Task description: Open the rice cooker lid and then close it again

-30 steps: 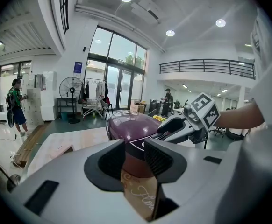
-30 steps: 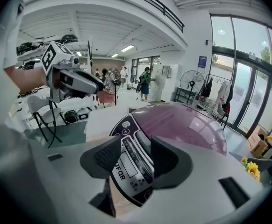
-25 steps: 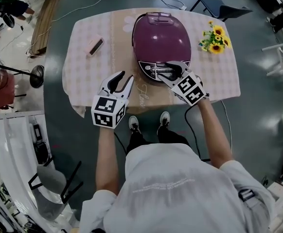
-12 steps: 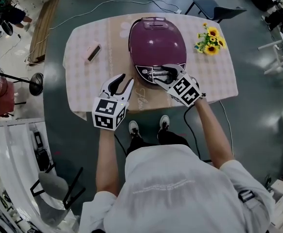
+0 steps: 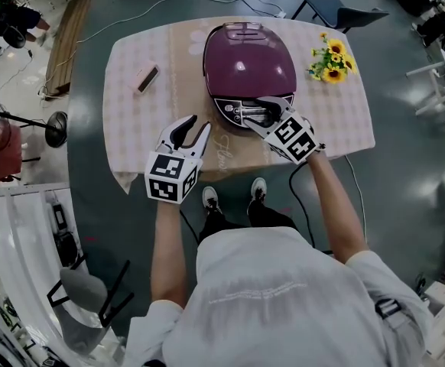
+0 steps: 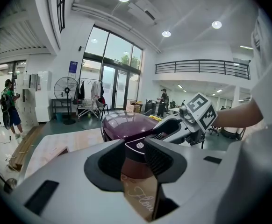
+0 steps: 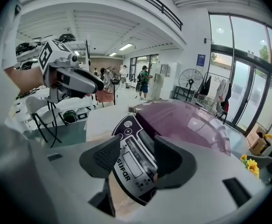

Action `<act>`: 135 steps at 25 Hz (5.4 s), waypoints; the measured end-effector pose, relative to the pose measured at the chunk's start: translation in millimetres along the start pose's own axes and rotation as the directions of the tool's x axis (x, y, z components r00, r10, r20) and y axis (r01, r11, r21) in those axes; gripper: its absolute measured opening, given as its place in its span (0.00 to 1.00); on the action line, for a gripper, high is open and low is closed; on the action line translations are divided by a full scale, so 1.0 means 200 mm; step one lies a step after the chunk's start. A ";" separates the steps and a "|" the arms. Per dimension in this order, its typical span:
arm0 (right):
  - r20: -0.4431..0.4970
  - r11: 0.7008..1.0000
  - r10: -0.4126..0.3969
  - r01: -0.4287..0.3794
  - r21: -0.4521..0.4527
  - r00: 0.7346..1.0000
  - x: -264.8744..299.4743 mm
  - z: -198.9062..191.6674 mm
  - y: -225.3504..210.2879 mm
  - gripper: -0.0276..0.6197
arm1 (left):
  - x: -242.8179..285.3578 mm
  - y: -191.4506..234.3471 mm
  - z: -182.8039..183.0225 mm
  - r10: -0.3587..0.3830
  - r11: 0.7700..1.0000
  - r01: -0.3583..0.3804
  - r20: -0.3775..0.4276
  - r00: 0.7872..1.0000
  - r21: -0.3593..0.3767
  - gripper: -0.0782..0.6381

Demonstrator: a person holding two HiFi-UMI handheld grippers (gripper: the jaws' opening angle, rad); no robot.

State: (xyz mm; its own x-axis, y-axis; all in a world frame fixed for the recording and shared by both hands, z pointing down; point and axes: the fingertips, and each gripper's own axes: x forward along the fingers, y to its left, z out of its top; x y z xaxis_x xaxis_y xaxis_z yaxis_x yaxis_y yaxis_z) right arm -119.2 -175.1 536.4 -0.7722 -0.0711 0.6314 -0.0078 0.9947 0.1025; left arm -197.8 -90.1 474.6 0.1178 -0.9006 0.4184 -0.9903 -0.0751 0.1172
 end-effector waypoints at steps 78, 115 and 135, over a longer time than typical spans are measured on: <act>0.260 0.782 -0.619 0.552 0.289 0.741 -0.94 0.40 -0.11 0.16 | -0.31 0.31 0.47 -0.030 0.977 -0.019 0.223 0.974 0.215 0.18; 0.401 0.883 -0.422 0.269 0.384 0.813 -0.84 0.07 -0.78 0.16 | 0.43 0.08 1.13 0.162 0.727 -0.139 0.029 0.986 0.672 0.37; 0.409 0.894 -0.384 0.223 0.388 0.828 -0.84 -0.03 -0.80 0.16 | 0.66 0.18 1.35 0.237 0.679 -0.197 0.043 0.971 0.707 0.37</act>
State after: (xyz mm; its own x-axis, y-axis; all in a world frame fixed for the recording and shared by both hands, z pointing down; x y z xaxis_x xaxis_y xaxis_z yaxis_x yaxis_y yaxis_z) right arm 15.6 -322.1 418.5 -0.8961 -0.4105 0.1686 -0.4258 0.9024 -0.0659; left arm -238.8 -326.7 291.5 -0.1234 -0.9105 0.3947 -0.7482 -0.1759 -0.6397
